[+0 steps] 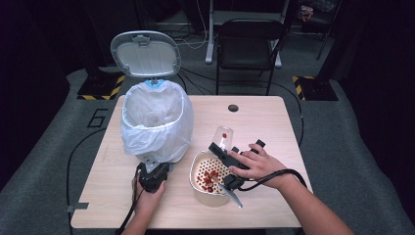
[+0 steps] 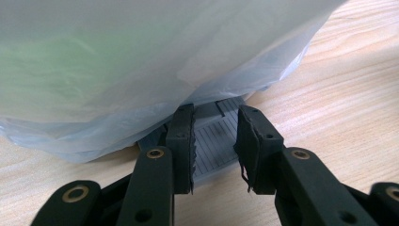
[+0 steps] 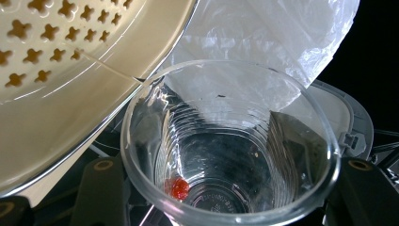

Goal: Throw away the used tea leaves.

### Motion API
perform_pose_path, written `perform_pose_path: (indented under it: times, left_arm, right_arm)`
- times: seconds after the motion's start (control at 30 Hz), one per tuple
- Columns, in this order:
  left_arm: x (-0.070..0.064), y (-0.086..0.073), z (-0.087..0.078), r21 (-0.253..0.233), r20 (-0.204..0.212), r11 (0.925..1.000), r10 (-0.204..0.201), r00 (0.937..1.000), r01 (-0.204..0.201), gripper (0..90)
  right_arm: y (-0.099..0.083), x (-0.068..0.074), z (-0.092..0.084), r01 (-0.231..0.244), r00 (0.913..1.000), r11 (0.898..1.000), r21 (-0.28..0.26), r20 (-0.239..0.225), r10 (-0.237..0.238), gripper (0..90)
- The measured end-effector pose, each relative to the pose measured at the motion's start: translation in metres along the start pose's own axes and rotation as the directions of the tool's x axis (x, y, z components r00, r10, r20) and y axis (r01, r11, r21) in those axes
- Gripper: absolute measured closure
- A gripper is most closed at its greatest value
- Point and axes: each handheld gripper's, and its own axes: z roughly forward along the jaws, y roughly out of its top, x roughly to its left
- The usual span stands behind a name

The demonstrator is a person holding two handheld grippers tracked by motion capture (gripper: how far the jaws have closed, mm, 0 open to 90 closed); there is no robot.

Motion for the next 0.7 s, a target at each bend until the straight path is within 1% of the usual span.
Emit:
perform_pose_path:
  times: [0.03,0.1,0.13,0.17,0.23,0.33,0.37,0.4,0.53,0.6,0.67,0.7]
  left_arm:
    - [0.0000,-0.0001,0.0003,-0.004,-0.001,1.0000,0.002,1.0000,-0.003,67.4]
    - [0.0002,0.0000,0.0003,-0.004,-0.002,1.0000,0.005,1.0000,-0.005,67.5]
    - [0.0000,-0.0001,0.0002,-0.003,-0.002,1.0000,0.002,1.0000,-0.002,67.4]
    - [0.0000,-0.0001,0.0002,-0.003,-0.002,1.0000,0.002,1.0000,-0.002,67.4]
    - [0.0002,0.0000,0.0001,-0.003,0.004,1.0000,0.009,0.9999,-0.009,67.5]
    - [0.0002,0.0000,0.0001,-0.003,0.004,1.0000,0.008,1.0000,-0.008,67.5]
    - [0.0002,0.0000,0.0001,-0.003,0.004,1.0000,0.008,1.0000,-0.008,67.5]
    - [0.0002,0.0000,0.0002,-0.004,0.004,1.0000,0.007,1.0000,-0.007,67.4]
    - [0.0003,0.0000,0.0002,-0.004,0.005,1.0000,0.008,1.0000,-0.008,67.4]
    - [0.0001,-0.0001,0.0003,-0.005,0.002,0.9999,0.009,1.0000,-0.009,67.5]
    - [0.0002,0.0000,0.0002,-0.004,0.005,1.0000,0.007,1.0000,-0.007,67.5]
    - [0.0002,-0.0001,0.0002,-0.005,0.002,0.9999,0.010,0.9999,-0.010,67.4]
  right_arm:
    - [0.0002,-0.0009,-0.0001,0.010,0.9999,1.000,-0.002,0.003,-0.010,38.3]
    - [0.0006,-0.0007,-0.0005,0.007,1.0000,1.000,-0.001,0.000,-0.007,38.3]
    - [0.0015,0.0005,-0.0008,-0.006,1.0000,1.000,0.003,0.002,0.006,38.3]
    - [0.0014,-0.0009,-0.0008,0.012,0.9999,1.000,-0.003,-0.006,-0.012,38.3]
    - [0.0020,-0.0008,-0.0007,0.018,0.9998,1.000,-0.004,0.000,-0.018,38.3]
    - [0.0023,-0.0003,-0.0003,0.024,0.9997,1.000,-0.007,-0.004,-0.024,38.2]
    - [0.0026,0.0005,0.0005,0.014,0.9999,1.000,-0.019,-0.004,-0.014,38.2]
    - [0.0026,0.0000,0.0004,0.024,0.9996,0.999,-0.022,-0.014,-0.024,38.2]
    - [0.0027,-0.0007,-0.0004,0.023,0.9997,1.000,-0.018,-0.009,-0.024,38.0]
    - [0.0025,-0.0015,-0.0007,0.014,0.9999,1.000,-0.020,-0.004,-0.014,37.9]
    - [0.0020,-0.0022,-0.0005,-0.017,0.9999,1.000,-0.024,-0.001,0.017,37.8]
    - [0.0011,-0.0028,-0.0016,-0.040,0.9992,0.999,-0.022,-0.010,0.039,37.8]
